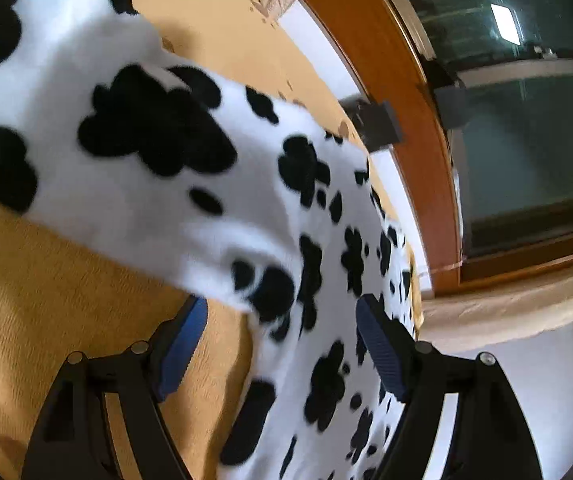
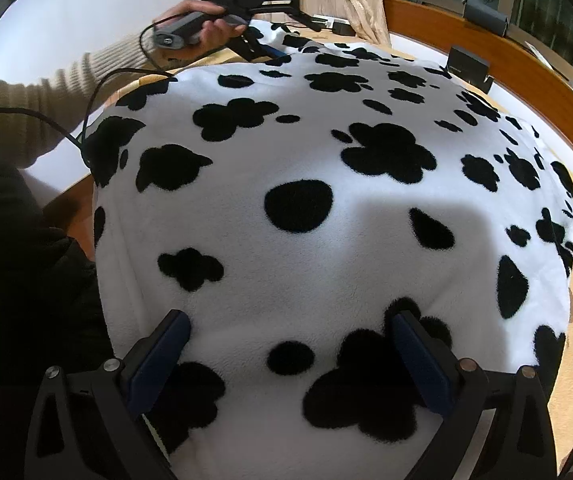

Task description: Fold clothes

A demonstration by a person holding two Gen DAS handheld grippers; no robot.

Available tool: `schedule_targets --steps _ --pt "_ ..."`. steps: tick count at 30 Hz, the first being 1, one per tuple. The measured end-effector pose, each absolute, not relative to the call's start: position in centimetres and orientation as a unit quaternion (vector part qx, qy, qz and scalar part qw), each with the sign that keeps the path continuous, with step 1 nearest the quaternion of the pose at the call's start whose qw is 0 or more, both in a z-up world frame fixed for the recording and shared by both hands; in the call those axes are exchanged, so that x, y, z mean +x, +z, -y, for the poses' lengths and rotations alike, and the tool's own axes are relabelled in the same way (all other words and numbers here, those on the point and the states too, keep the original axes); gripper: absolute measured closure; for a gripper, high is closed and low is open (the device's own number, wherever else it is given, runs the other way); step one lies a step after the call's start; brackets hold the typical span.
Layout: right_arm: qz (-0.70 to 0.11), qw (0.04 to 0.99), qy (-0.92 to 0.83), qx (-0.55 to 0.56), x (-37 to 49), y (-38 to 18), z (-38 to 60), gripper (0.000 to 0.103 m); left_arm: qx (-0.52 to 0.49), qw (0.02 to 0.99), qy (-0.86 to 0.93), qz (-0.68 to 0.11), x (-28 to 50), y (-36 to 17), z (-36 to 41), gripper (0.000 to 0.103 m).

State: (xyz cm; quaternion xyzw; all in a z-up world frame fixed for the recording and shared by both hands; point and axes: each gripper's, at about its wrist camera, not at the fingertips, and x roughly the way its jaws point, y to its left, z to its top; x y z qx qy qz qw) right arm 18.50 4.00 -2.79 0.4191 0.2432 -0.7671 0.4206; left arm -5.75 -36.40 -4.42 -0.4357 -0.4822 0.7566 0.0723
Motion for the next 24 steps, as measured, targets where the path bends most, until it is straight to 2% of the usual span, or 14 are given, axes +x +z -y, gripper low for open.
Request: schedule_targets --steps 3,5,6,7,10,15,20,21,23,24 --pt "-0.239 0.420 -0.770 0.417 18.5 -2.8 -4.0 0.001 -0.415 0.044 0.759 0.500 -6.4 -4.5 37.2 0.024" --pt "-0.236 0.420 -0.772 0.415 18.5 -2.8 -4.0 0.001 -0.413 0.007 0.763 0.497 -6.6 -4.4 37.9 0.042" --pt "-0.235 0.420 -0.773 0.414 18.6 -2.8 -4.1 0.001 -0.420 -0.020 0.768 0.483 -6.7 -4.4 38.1 0.071" --pt "-0.234 0.420 -0.774 0.413 18.6 -2.8 -4.1 0.001 -0.428 -0.047 0.772 0.468 -6.9 -4.5 38.3 0.090" --pt "-0.232 0.421 -0.775 0.410 18.7 -2.8 -4.2 0.001 -0.416 -0.066 0.783 0.458 -7.0 -4.7 39.1 0.093" --pt "-0.227 0.421 -0.779 0.406 18.9 -2.7 -4.4 0.000 -0.413 -0.101 0.816 0.392 -7.4 -3.5 38.6 0.093" --pt "-0.221 0.432 -0.773 0.410 18.9 -2.3 -4.9 0.001 -0.442 -0.090 0.828 0.335 -7.8 -3.3 38.4 0.084" --pt "-0.219 0.439 -0.766 0.415 18.7 -2.0 -5.0 0.001 -0.449 -0.083 0.828 0.326 -7.6 -3.1 38.4 0.080" --pt "-0.203 0.451 -0.760 0.421 18.0 -1.0 -5.7 0.001 -0.463 -0.088 0.832 0.293 -7.1 -2.4 37.9 0.060" --pt "-0.194 0.454 -0.761 0.421 17.6 -0.3 -6.1 0.001 -0.465 -0.096 0.835 0.279 -6.6 -2.0 37.8 0.037"
